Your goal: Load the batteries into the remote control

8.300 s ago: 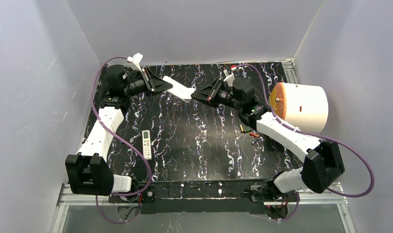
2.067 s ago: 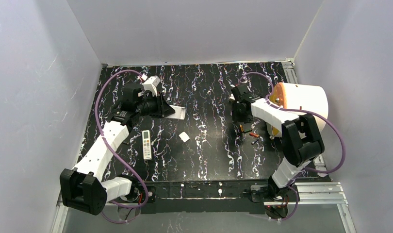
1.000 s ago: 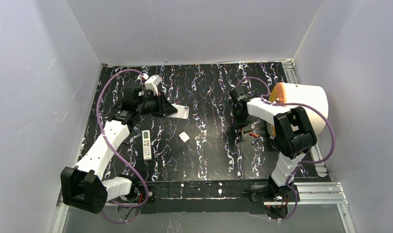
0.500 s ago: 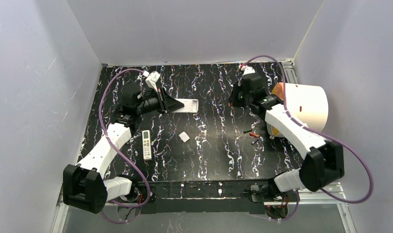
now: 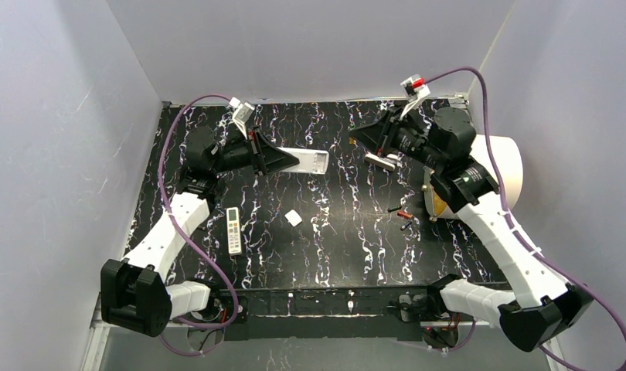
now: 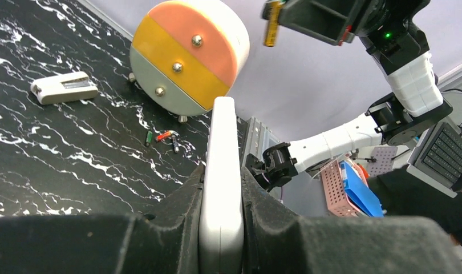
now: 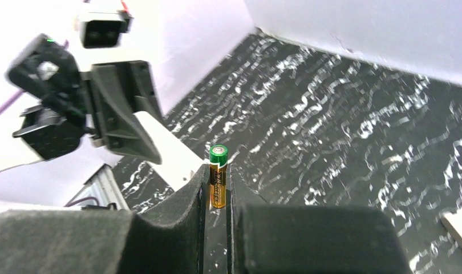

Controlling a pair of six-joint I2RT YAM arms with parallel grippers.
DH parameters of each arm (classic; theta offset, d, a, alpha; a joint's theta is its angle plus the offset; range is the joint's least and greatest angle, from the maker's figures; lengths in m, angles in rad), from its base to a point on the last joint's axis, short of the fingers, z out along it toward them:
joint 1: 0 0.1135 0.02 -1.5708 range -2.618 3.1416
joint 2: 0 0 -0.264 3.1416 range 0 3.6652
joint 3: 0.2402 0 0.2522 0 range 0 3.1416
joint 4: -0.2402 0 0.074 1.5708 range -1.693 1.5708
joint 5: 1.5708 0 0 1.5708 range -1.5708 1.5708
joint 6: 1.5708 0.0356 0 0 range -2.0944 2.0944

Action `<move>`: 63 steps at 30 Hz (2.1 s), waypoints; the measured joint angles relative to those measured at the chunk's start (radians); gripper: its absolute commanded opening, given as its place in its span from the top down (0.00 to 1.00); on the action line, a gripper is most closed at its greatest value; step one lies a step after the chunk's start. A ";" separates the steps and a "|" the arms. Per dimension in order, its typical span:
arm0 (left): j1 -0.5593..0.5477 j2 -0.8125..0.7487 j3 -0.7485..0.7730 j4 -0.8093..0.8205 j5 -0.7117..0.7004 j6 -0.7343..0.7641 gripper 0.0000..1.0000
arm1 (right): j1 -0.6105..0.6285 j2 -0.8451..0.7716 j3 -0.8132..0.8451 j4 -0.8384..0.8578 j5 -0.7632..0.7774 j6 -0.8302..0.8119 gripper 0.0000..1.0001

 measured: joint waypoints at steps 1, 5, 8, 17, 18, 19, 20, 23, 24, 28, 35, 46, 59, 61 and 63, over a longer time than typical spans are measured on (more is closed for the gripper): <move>0.000 -0.001 0.006 0.008 0.001 -0.005 1.00 | 0.000 -0.013 0.008 0.016 -0.024 0.002 0.93; -0.001 0.002 0.018 0.031 -0.040 -0.064 1.00 | 0.002 -0.026 0.014 0.077 -0.075 0.032 0.92; -0.009 0.017 0.018 0.051 -0.114 -0.174 1.00 | 0.017 -0.006 0.013 0.120 -0.072 0.071 0.92; -0.066 0.064 -0.072 0.151 -0.256 -0.449 1.00 | 0.128 0.109 0.012 0.153 0.054 0.124 0.92; -0.068 0.064 -0.081 0.158 -0.262 -0.458 1.00 | 0.141 0.116 0.012 0.151 0.071 0.121 0.92; -0.068 0.064 -0.085 0.163 -0.264 -0.466 1.00 | 0.151 0.121 0.012 0.146 0.087 0.116 0.92; -0.068 0.064 -0.090 0.173 -0.267 -0.473 1.00 | 0.164 0.124 0.012 0.137 0.106 0.108 0.92; -0.068 0.064 -0.094 0.202 -0.270 -0.491 1.00 | 0.187 0.125 0.012 0.122 0.145 0.088 0.92; -0.068 0.064 -0.094 0.210 -0.270 -0.495 1.00 | 0.196 0.125 0.012 0.120 0.161 0.076 0.92; -0.068 0.064 -0.095 0.233 -0.270 -0.509 1.00 | 0.206 0.125 0.012 0.118 0.203 0.047 0.92; -0.068 0.064 -0.097 0.253 -0.270 -0.532 1.00 | 0.228 0.125 0.012 0.114 0.257 0.000 0.92; -0.068 0.064 -0.100 0.292 -0.269 -0.550 1.00 | 0.241 0.095 -0.024 0.103 0.305 -0.027 0.92; -0.068 0.067 -0.103 0.322 -0.265 -0.565 1.00 | 0.259 0.069 -0.059 0.113 0.304 -0.051 0.89; -0.068 0.069 -0.109 0.335 -0.265 -0.575 1.00 | 0.259 0.065 -0.067 0.121 0.304 -0.051 0.87; -0.068 0.071 -0.112 0.342 -0.265 -0.585 1.00 | 0.260 0.063 -0.070 0.123 0.306 -0.051 0.85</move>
